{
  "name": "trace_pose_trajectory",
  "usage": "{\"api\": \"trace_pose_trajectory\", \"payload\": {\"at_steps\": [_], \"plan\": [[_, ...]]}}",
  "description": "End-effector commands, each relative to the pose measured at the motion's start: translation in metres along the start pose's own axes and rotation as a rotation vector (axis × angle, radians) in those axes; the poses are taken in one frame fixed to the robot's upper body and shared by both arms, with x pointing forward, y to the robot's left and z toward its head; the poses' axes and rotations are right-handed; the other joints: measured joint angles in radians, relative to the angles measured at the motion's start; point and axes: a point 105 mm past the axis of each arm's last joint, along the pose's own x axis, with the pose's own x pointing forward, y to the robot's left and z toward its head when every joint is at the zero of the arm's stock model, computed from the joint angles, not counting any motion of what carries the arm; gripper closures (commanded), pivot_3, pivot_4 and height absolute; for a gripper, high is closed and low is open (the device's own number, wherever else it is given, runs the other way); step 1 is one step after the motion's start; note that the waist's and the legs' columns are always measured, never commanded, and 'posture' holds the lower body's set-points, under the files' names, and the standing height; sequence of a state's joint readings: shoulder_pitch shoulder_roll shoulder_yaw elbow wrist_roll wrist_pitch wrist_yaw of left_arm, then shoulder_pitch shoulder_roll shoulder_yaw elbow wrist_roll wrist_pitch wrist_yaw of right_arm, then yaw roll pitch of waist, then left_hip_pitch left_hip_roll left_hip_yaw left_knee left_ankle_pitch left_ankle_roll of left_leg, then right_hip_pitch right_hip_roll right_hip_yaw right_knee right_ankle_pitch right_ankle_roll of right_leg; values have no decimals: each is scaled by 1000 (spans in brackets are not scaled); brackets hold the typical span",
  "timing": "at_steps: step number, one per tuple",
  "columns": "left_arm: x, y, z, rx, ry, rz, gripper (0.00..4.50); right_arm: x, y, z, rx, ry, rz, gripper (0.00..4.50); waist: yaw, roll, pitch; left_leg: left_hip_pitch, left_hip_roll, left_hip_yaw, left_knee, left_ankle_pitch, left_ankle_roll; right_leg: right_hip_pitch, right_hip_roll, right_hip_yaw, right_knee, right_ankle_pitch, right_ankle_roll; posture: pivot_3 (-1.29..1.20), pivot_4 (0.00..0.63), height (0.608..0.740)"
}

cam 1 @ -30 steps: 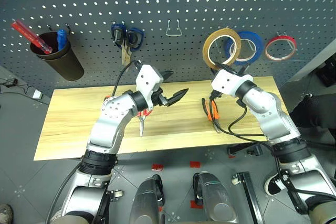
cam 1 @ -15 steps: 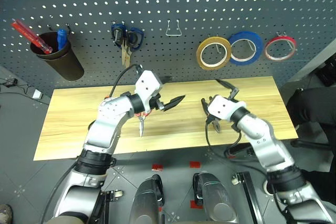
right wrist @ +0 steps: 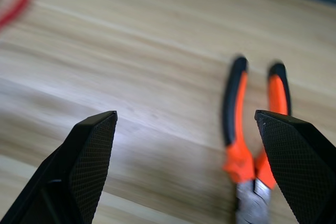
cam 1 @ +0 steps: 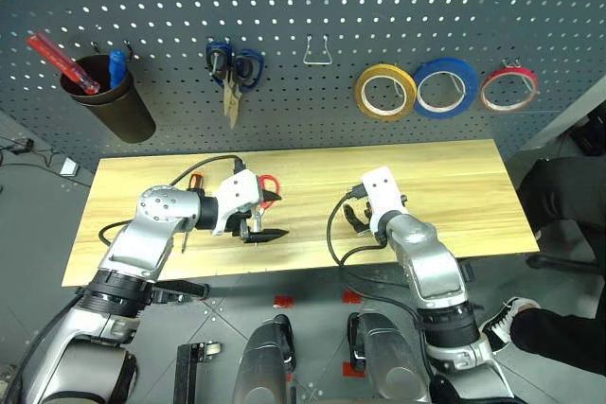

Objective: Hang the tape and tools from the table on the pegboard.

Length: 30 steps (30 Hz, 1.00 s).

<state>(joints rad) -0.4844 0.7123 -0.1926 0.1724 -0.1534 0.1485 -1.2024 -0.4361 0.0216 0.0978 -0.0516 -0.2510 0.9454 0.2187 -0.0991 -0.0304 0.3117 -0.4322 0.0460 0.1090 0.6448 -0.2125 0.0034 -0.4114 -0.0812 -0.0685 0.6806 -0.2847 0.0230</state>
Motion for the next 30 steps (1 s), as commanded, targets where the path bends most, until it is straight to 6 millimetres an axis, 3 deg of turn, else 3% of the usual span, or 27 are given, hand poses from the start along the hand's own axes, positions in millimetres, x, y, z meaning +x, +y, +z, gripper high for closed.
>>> {"api": "trace_pose_trajectory", "payload": {"at_steps": [1,7,10,19,22,25,28,30], "plan": [[1,2,7,35,-13,-5,561,15,-15,-3,53,47,-36,22,-3,0,0,0,0,0,0,0,0,-1,0,0,0,0,0,-229,310,740],[2,3,8,43,-20,0,561,36,-31,1,17,68,-74,22,-17,0,0,0,0,1,0,0,0,-1,0,0,1,0,0,-229,310,740],[2,3,7,43,-18,3,561,44,-37,-9,48,123,-73,22,-17,0,0,0,1,1,-1,0,0,-1,0,1,1,0,0,-212,301,740],[1,-1,6,43,-26,2,561,50,-38,-18,182,211,-20,22,-16,0,0,0,1,1,0,0,0,0,0,1,1,0,0,-201,299,740],[1,-1,6,50,-29,6,561,51,-34,-19,199,221,-6,613,-16,-1,0,0,1,1,0,0,0,0,0,1,1,0,0,-201,299,740],[1,-2,5,47,-33,10,561,50,-32,-15,214,211,3,1619,-16,-1,0,0,1,1,0,0,0,0,0,1,1,0,0,-207,302,740],[0,2,9,33,-69,54,561,46,-32,-2,215,145,-2,1732,-16,0,0,0,1,1,0,0,0,0,0,1,1,0,0,-208,302,740],[-8,12,18,3,-140,150,561,33,-25,22,181,19,14,1732,-14,0,0,0,1,1,-1,0,0,-1,0,1,1,0,0,-207,305,740]]}}
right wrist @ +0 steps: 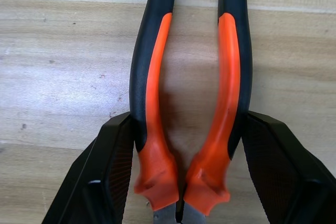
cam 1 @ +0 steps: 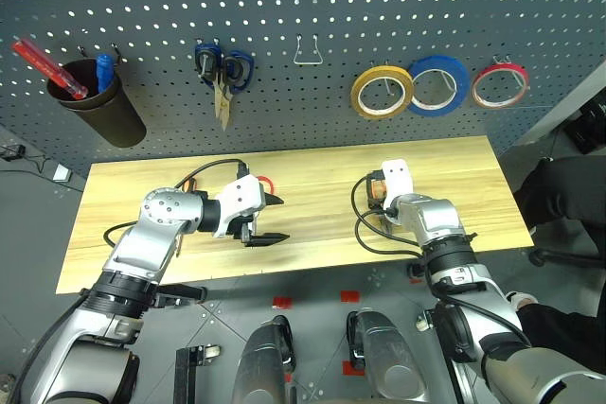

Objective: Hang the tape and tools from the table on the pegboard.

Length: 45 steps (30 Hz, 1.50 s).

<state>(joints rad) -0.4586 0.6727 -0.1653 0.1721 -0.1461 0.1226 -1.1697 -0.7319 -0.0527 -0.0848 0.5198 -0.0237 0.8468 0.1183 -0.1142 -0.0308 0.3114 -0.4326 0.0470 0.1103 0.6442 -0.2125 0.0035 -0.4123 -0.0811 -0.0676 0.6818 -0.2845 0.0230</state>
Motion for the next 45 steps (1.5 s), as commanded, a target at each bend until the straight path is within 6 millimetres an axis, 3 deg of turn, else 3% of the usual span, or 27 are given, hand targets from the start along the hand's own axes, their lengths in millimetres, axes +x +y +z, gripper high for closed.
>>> {"api": "trace_pose_trajectory", "payload": {"at_steps": [1,5,9,15,21,28,35,45], "plan": [[-17,21,24,1,-148,191,561,-32,26,36,-23,-215,87,1732,2,0,0,0,0,0,0,0,0,0,0,0,0,0,0,-207,305,740],[-38,26,40,-83,-318,340,561,-90,70,66,-44,-470,237,1732,-3,0,0,-5,0,1,0,0,0,-6,0,2,1,0,0,-202,312,740],[-59,27,47,-97,-395,531,561,-155,106,111,-165,-809,309,1732,-1,0,0,-5,1,1,0,0,0,-7,0,2,2,0,0,-198,312,740],[-58,19,63,-102,-425,584,561,-206,139,178,-297,-1165,369,1732,7,0,0,-4,-1,0,1,0,0,-6,0,1,3,1,0,-177,307,740],[-53,31,80,-83,-415,626,561,-215,154,230,-350,-1342,362,1732,12,-1,0,-4,0,0,1,0,0,-6,0,1,3,1,0,-151,304,740],[-41,46,100,-44,-458,700,561,-212,158,263,-471,-1474,263,1733,18,-1,0,-5,0,2,-1,0,0,-7,0,1,-1,1,0,-131,303,740],[-28,52,112,-24,-481,694,561,-195,143,272,-488,-1488,193,1733,24,-1,0,-5,0,3,-1,0,0,-7,0,1,0,1,0,-110,311,740],[-22,64,121,5,-511,700,561,-162,112,268,-478,-1422,85,1733,31,-1,2,-5,0,3,1,0,0,-7,0,1,1,1,0,-78,338,740]]}}
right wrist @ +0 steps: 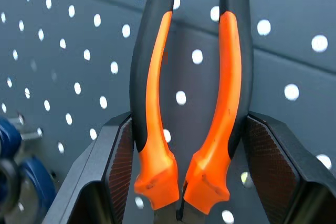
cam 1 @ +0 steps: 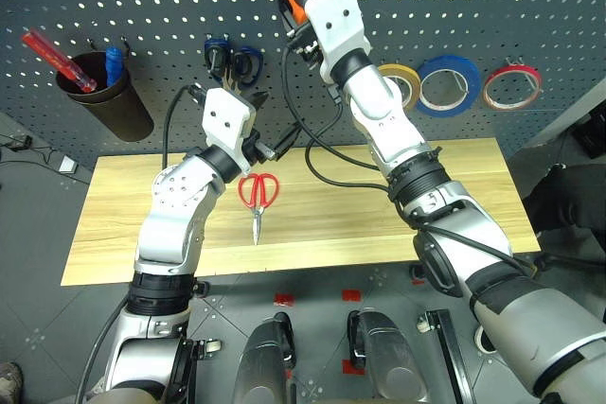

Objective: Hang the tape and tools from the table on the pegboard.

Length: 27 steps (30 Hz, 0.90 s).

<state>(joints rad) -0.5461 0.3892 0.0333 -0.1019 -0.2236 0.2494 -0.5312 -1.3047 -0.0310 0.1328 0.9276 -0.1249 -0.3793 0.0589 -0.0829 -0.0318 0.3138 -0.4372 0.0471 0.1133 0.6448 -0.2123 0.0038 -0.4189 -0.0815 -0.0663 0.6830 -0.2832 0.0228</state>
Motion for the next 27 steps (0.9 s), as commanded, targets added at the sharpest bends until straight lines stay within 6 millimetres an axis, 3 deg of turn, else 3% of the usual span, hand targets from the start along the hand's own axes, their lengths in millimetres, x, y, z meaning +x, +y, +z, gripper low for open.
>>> {"api": "trace_pose_trajectory", "payload": {"at_steps": [1,8,17,19,23,25,27], "plan": [[2,-1,9,32,-42,-4,561,6,-21,17,-9,-63,-76,1733,1,0,0,0,0,0,0,0,0,0,0,0,0,0,0,-78,342,740],[1,-2,-1,30,-19,0,561,-13,-17,-21,22,63,-87,1733,6,0,1,2,0,-1,1,0,0,2,-1,0,1,0,0,-95,351,740],[2,0,-8,1,-23,25,561,-24,-30,-30,38,109,-151,1733,12,1,2,3,0,-1,1,0,0,3,-1,-1,1,0,0,-124,341,740],[1,-1,-13,-13,-7,25,561,-27,-33,-31,62,124,-159,1021,17,1,2,3,-1,-1,1,0,0,4,-1,-1,0,0,0,-132,337,740],[-2,0,-22,-44,26,33,561,-35,-33,-37,100,181,-141,25,21,1,2,3,-1,-2,1,0,0,5,-1,-1,0,0,0,-139,333,740],[-4,1,-30,-58,66,44,561,-43,-33,-41,119,216,-128,25,22,1,2,3,-1,-2,2,1,1,5,-1,-2,0,0,0,-143,327,740],[-7,1,-37,-70,107,50,199,-55,-37,-42,129,237,-122,0,26,1,2,3,-1,-3,1,1,1,6,-2,-2,0,0,0,-143,324,740]]}}
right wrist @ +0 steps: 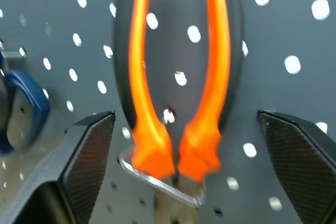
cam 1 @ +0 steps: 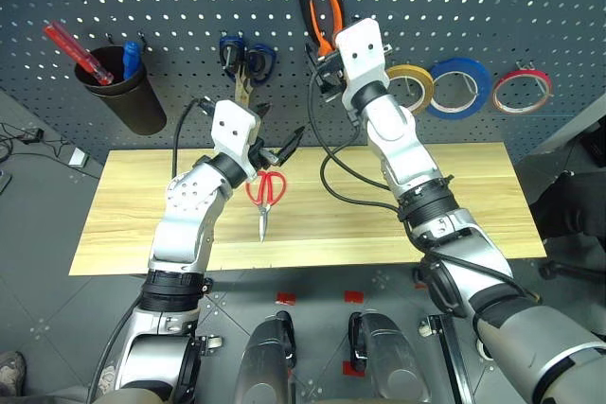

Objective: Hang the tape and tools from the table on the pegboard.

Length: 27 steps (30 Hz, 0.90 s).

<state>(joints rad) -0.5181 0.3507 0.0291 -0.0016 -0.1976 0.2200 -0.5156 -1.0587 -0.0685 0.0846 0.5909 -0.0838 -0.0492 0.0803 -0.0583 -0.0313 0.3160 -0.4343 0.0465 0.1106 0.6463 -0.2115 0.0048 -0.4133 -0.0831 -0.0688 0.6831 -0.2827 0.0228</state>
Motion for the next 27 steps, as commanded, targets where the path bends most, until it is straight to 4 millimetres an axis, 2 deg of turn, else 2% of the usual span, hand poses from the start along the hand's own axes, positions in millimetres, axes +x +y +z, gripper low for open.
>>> {"api": "trace_pose_trajectory", "payload": {"at_steps": [1,5,7,9,13,18,21,24,27], "plan": [[-6,3,-10,-8,60,26,43,-16,-23,7,35,0,-31,0,2,0,0,0,0,0,0,0,0,0,0,0,-1,0,0,-138,320,740],[-14,8,-29,-9,180,105,43,-39,-44,20,33,-12,-32,0,11,0,0,-1,-1,-1,-2,0,0,0,0,-1,-3,0,0,-138,321,740],[-18,9,-37,-31,234,139,43,-51,-45,23,57,5,12,0,10,0,0,-1,-1,0,-2,0,0,0,-1,-1,-3,0,0,-138,321,740],[-26,7,-46,-86,291,184,43,-70,-30,16,124,76,146,0,6,0,0,-1,-1,0,-2,-1,0,0,-1,-1,-3,0,0,-144,331,740],[-41,4,-61,-166,394,243,43,-126,24,10,246,222,518,0,-2,-1,1,-1,0,-2,-4,-1,0,0,0,-1,-3,-1,1,-150,339,740],[-57,-6,-92,-216,594,278,43,-171,63,2,301,329,711,0,-11,-1,2,0,0,-2,-3,-1,1,0,0,0,-2,-1,1,-155,346,740],[-61,-10,-100,-225,651,291,43,-180,72,2,302,346,754,0,-10,-2,3,1,-1,-2,-3,-1,1,1,0,0,-2,-1,1,-155,346,740],[-69,-13,-119,-269,761,337,43,-190,84,4,353,367,823,0,-5,-5,5,1,-1,-2,-3,-1,1,1,0,0,-2,-1,1,-157,348,740],[-70,-17,-128,-309,802,343,43,-193,87,4,355,371,845,0,1,-7,5,1,-1,-2,-3,-1,1,1,0,-1,-3,-1,1,-157,350,740]]}}
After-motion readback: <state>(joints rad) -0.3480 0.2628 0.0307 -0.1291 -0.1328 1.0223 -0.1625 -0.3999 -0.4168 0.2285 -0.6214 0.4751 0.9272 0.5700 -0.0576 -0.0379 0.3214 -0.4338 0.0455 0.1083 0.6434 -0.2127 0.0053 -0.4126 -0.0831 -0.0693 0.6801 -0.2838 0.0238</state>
